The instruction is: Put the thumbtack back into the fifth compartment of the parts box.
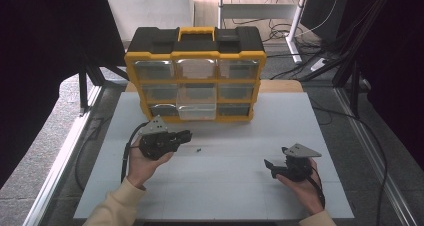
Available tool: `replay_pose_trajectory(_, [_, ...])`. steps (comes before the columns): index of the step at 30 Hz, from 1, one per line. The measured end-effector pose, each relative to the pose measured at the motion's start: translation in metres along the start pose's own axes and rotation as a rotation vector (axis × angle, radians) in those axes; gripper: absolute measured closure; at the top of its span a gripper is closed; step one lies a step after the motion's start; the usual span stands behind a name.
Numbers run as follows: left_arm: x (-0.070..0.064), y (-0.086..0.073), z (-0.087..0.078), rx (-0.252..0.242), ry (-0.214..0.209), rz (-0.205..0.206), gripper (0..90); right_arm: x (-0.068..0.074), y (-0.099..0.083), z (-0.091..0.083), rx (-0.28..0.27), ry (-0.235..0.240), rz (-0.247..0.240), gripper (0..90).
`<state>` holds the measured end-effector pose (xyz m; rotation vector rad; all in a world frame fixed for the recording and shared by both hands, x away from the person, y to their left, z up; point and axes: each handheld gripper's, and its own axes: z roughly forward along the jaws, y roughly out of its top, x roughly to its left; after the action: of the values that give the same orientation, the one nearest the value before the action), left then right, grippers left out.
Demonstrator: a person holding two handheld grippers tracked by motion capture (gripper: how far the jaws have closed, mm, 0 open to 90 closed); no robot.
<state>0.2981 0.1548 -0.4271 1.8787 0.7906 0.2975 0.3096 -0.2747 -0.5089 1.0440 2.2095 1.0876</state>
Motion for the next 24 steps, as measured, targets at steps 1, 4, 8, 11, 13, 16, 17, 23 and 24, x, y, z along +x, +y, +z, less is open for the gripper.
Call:
replay_pose_trajectory(1, [0.000, 0.002, -0.001, -0.004, 0.001, 0.001, 81.4, 0.000, 0.000, 0.000, 0.000, 0.000, 0.001, 19.1])
replay_pose_trajectory(4, [0.002, 0.007, -0.004, -0.017, 0.003, 0.005, 81.4, 0.000, 0.000, 0.000, -0.001, -0.001, 0.001, 19.1])
replay_pose_trajectory(8, [0.004, 0.014, -0.006, -0.037, 0.002, -0.004, 81.4, 0.000, 0.000, 0.000, -0.001, -0.001, -0.002, 19.1])
replay_pose_trajectory(11, [0.006, 0.019, -0.008, -0.047, 0.004, -0.005, 81.4, 0.000, 0.000, 0.000, 0.000, -0.001, 0.000, 19.1])
replay_pose_trajectory(13, [0.007, 0.022, -0.010, -0.052, 0.009, -0.004, 81.4, 0.000, 0.000, 0.000, 0.000, -0.002, 0.000, 19.1])
replay_pose_trajectory(16, [0.009, 0.027, -0.012, -0.064, 0.015, -0.004, 81.4, 0.000, 0.000, 0.000, -0.001, -0.001, -0.002, 19.1])
replay_pose_trajectory(17, [0.010, 0.029, -0.013, -0.068, 0.016, -0.007, 81.4, 0.000, 0.000, 0.000, 0.001, -0.003, -0.003, 19.1])
replay_pose_trajectory(23, [0.013, 0.037, -0.017, -0.079, 0.040, 0.000, 81.4, 0.000, 0.000, 0.000, 0.001, -0.003, -0.001, 19.1])
replay_pose_trajectory(24, [0.014, 0.038, -0.017, -0.083, 0.039, -0.002, 81.4, 0.000, 0.000, 0.000, 0.001, -0.003, -0.001, 19.1])
